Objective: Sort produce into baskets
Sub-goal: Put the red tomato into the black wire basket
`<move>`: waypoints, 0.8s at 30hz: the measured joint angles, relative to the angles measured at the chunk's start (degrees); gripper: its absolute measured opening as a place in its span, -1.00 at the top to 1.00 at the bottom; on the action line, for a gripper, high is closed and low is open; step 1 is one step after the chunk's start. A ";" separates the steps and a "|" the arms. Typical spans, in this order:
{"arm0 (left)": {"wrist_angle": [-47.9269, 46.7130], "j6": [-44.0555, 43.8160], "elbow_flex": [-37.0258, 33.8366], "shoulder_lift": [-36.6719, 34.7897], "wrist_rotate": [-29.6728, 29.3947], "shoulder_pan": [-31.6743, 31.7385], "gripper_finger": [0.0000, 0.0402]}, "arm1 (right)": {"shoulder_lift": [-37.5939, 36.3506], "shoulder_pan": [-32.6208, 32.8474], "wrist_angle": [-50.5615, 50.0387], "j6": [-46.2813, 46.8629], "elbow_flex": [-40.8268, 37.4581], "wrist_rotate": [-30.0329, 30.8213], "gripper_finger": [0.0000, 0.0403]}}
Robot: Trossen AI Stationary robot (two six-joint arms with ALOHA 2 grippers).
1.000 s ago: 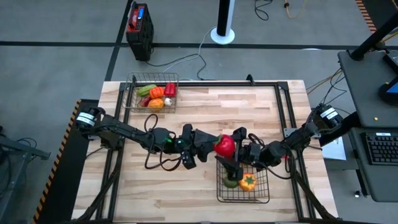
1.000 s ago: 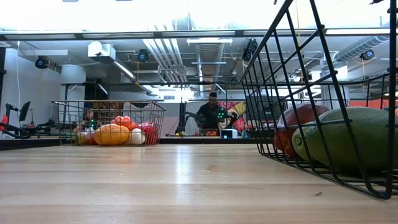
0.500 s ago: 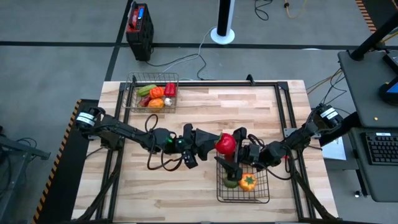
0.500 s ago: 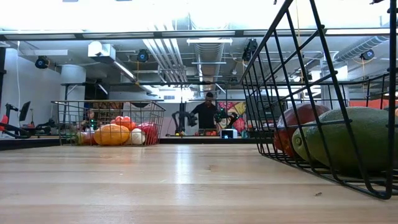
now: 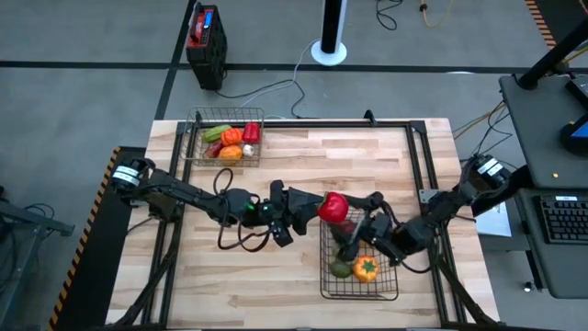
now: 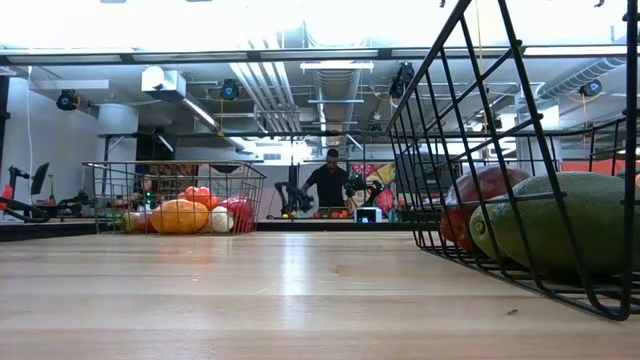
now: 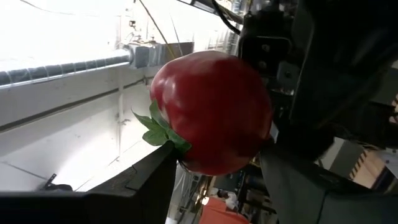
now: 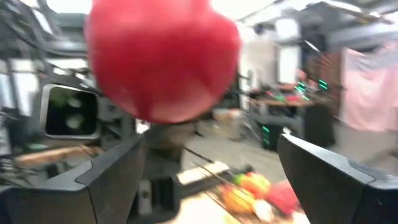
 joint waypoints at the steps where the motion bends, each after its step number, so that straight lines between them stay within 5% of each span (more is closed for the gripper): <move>1: -0.18 0.00 0.00 0.00 -0.20 0.00 -0.04 | -0.25 0.79 -0.12 -0.49 0.00 2.53 -0.76; 12: -7.74 -1.82 -0.02 0.00 -4.41 -0.21 -0.04 | -2.82 12.00 -0.23 -4.04 0.80 29.91 -0.76; 24: -29.20 -14.88 -0.07 0.02 -3.47 -2.24 -0.04 | -2.82 12.17 -0.35 -19.50 8.73 30.27 -0.76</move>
